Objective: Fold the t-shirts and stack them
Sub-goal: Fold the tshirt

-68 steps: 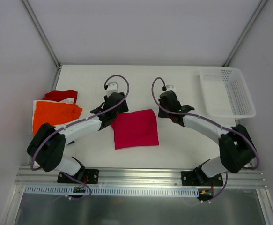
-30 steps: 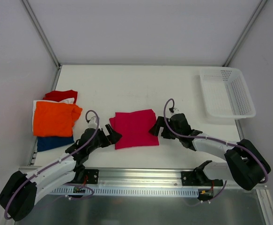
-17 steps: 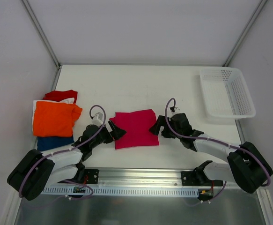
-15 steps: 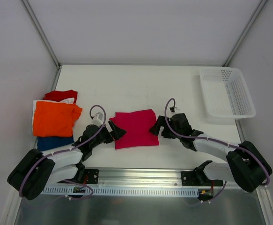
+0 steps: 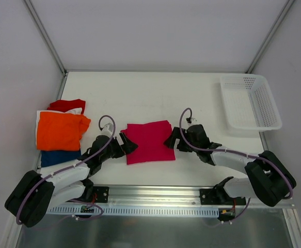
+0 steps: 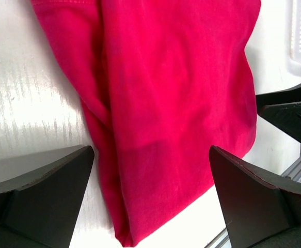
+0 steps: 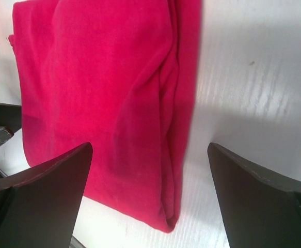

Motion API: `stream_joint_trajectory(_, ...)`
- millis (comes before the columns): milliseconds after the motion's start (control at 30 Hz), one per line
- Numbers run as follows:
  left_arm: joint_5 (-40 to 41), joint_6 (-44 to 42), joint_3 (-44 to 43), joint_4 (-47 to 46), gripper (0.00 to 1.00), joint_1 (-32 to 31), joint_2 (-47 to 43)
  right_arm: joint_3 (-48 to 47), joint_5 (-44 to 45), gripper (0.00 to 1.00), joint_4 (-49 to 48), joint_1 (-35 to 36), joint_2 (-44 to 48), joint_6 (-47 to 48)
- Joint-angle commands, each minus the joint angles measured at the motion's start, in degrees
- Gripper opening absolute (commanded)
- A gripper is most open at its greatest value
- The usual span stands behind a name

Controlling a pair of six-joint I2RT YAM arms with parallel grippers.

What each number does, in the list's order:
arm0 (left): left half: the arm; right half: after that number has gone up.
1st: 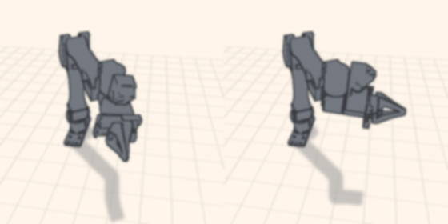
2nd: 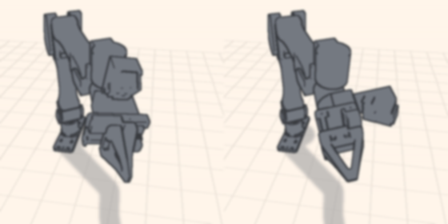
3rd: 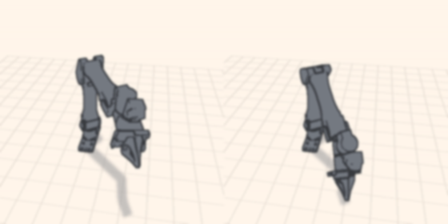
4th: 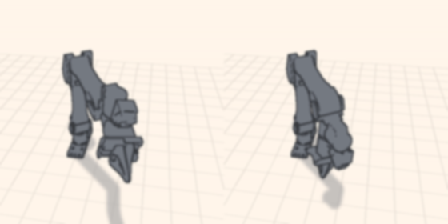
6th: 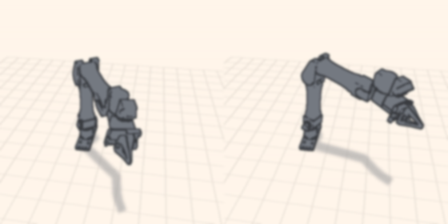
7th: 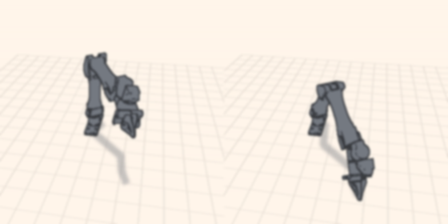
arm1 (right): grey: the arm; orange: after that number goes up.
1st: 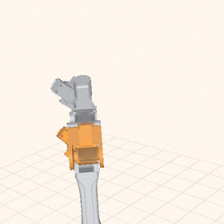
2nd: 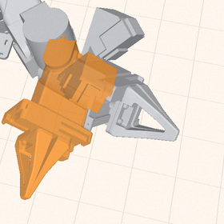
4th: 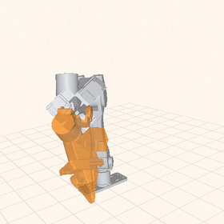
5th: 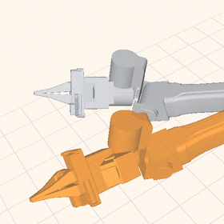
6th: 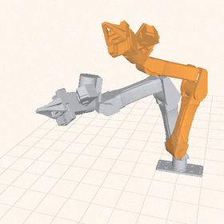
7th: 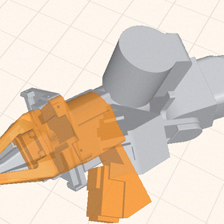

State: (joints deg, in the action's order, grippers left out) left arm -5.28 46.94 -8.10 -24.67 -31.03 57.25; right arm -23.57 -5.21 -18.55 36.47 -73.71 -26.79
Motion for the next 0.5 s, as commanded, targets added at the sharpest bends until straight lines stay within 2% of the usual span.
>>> stream_joint_trajectory(0,2.03,-2.20,0.71,7.64,0.99,0.35,4.43,-0.95,0.03,0.99,-2.37,-0.26,-3.18,-0.46)
stream_joint_trajectory(233,-1.75,-0.36,2.30,-5.54,0.98,0.27,17.87,-1.04,-1.29,1.00,-5.71,-0.26,-7.50,-1.43)
stream_joint_trajectory(467,-4.39,0.61,1.42,-10.93,0.96,0.35,24.13,-1.74,-3.57,0.99,-8.61,-0.17,-10.48,-2.48)
